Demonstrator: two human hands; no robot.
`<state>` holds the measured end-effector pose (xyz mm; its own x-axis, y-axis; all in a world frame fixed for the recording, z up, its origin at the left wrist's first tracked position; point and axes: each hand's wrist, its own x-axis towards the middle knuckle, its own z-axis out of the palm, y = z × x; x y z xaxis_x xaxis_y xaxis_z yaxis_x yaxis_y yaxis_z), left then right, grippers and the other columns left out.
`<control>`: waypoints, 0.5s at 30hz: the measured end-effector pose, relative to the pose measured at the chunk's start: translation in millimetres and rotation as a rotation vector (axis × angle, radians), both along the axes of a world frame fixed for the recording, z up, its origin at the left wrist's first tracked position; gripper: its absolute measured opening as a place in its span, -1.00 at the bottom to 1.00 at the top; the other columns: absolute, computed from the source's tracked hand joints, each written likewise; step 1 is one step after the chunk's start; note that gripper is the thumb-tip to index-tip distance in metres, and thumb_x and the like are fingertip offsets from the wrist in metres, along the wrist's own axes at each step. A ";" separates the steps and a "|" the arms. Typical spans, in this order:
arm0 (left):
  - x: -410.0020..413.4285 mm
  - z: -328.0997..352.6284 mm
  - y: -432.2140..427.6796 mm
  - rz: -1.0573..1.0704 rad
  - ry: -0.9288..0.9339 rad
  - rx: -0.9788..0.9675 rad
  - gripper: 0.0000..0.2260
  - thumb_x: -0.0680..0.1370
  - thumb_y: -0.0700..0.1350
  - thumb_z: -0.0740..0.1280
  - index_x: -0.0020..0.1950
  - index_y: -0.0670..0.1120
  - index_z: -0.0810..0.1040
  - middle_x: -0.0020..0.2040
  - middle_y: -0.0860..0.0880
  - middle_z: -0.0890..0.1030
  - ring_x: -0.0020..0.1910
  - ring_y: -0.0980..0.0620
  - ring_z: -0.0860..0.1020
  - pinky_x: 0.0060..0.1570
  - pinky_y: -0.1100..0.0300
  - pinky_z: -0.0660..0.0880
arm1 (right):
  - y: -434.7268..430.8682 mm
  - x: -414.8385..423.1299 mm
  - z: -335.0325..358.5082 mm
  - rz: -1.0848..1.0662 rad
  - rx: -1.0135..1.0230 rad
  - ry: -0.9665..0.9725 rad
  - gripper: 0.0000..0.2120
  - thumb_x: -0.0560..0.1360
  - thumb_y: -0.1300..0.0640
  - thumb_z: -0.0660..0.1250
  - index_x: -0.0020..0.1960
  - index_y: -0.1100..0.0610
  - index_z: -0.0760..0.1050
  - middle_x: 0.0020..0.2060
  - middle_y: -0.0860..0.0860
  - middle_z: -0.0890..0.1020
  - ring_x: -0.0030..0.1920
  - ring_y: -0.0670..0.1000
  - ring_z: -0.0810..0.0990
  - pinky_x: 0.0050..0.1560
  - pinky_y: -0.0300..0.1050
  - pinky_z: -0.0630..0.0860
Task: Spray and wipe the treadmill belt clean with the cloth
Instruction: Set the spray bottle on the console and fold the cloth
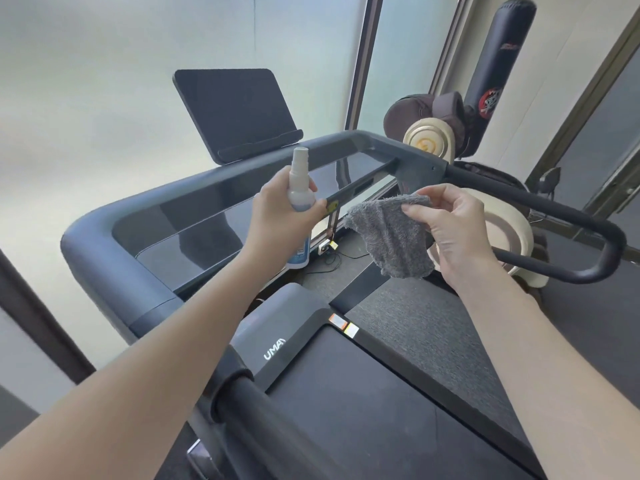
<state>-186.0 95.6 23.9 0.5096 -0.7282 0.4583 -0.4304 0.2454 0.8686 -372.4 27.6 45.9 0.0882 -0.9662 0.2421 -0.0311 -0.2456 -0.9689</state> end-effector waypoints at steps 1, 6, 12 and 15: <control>8.1 0.1 -4.0 -0.014 -0.004 0.000 -0.87 0.44 -0.21 0.42 -0.11 -0.10 0.49 -0.21 -0.12 0.56 -0.24 -0.05 0.52 -0.07 -0.08 0.55 | -1.5 7.8 -0.2 -0.009 -0.002 0.006 -0.80 0.36 0.37 0.44 -0.19 0.12 0.51 -0.24 0.03 0.57 -0.17 -0.02 0.53 -0.08 -0.13 0.49; 52.2 2.5 -24.8 -0.079 -0.016 -0.009 -0.85 0.42 -0.14 0.43 -0.15 0.00 0.46 -0.16 -0.13 0.60 -0.11 -0.19 0.59 0.00 -0.16 0.55 | -7.9 41.1 -1.7 -0.082 -0.032 0.025 -0.79 0.36 0.37 0.44 -0.21 0.10 0.51 -0.25 0.01 0.58 -0.19 -0.04 0.53 -0.14 -0.17 0.50; 103.9 4.5 -52.5 -0.107 -0.028 -0.060 -0.85 0.42 -0.21 0.42 -0.08 -0.17 0.49 -0.24 0.03 0.53 -0.22 0.05 0.49 -0.01 -0.09 0.53 | -18.8 81.3 -3.4 -0.139 -0.027 0.024 -0.79 0.35 0.35 0.45 -0.22 0.08 0.51 -0.25 0.01 0.59 -0.19 -0.04 0.54 -0.14 -0.15 0.50; 119.9 -1.5 -65.2 -0.119 -0.024 -0.051 -0.85 0.42 -0.20 0.43 -0.09 -0.15 0.49 -0.24 0.04 0.54 -0.23 0.09 0.47 -0.01 -0.08 0.52 | -24.1 94.2 -3.4 -0.162 -0.027 0.035 -0.79 0.35 0.35 0.46 -0.23 0.08 0.51 -0.25 0.02 0.59 -0.18 -0.03 0.54 -0.09 -0.10 0.52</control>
